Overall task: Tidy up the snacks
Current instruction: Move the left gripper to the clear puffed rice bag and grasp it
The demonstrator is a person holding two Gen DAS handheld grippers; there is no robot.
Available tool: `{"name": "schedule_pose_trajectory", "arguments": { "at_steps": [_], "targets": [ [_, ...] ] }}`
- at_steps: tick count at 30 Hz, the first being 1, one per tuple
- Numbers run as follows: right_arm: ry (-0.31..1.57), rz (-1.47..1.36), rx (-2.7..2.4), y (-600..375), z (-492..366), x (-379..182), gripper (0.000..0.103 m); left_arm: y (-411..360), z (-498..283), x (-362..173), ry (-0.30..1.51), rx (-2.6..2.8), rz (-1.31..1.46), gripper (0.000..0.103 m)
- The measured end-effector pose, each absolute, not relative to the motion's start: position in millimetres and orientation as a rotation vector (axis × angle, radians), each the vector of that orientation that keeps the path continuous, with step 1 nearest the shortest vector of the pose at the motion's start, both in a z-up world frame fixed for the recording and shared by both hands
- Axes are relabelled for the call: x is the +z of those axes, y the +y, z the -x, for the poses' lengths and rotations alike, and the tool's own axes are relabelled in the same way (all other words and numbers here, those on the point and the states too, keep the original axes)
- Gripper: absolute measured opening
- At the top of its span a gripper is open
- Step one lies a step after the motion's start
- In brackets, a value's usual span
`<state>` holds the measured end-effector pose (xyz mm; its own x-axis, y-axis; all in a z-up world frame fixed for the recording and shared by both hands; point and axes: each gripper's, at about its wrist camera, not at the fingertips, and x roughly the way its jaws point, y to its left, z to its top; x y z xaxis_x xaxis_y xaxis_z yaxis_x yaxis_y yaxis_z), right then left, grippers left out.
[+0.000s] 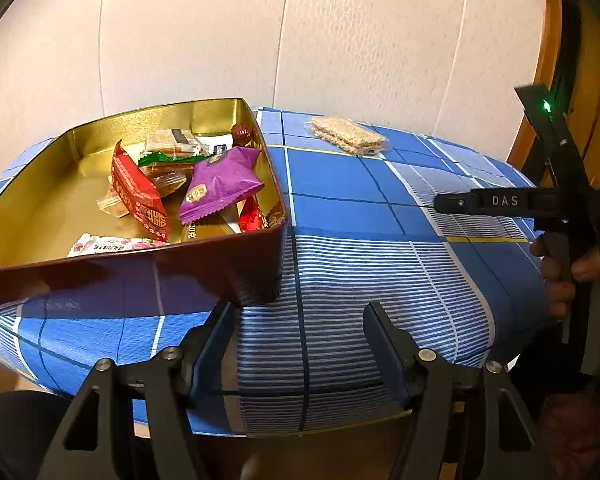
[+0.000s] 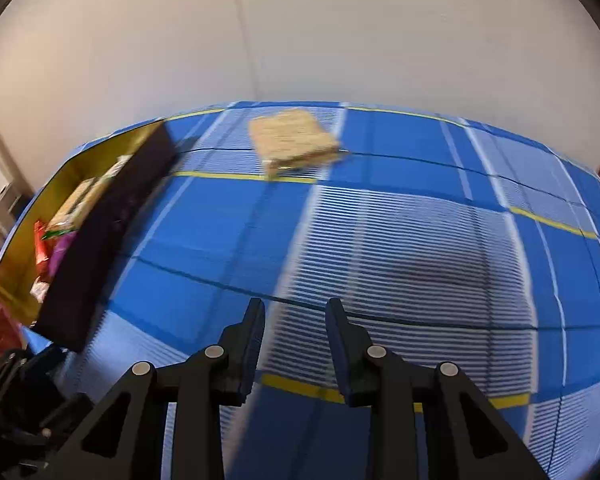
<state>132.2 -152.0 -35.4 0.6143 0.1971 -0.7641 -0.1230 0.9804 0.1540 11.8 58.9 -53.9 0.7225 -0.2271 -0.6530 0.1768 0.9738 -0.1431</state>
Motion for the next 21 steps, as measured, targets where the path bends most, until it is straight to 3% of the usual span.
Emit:
{"name": "schedule_pose_trajectory", "arguments": {
  "at_steps": [21],
  "targets": [
    [0.751,-0.099,0.144,-179.5,-114.5,-47.5,0.032,14.6,-22.7,-16.6,0.77,-0.272,0.018,0.067]
  ]
}}
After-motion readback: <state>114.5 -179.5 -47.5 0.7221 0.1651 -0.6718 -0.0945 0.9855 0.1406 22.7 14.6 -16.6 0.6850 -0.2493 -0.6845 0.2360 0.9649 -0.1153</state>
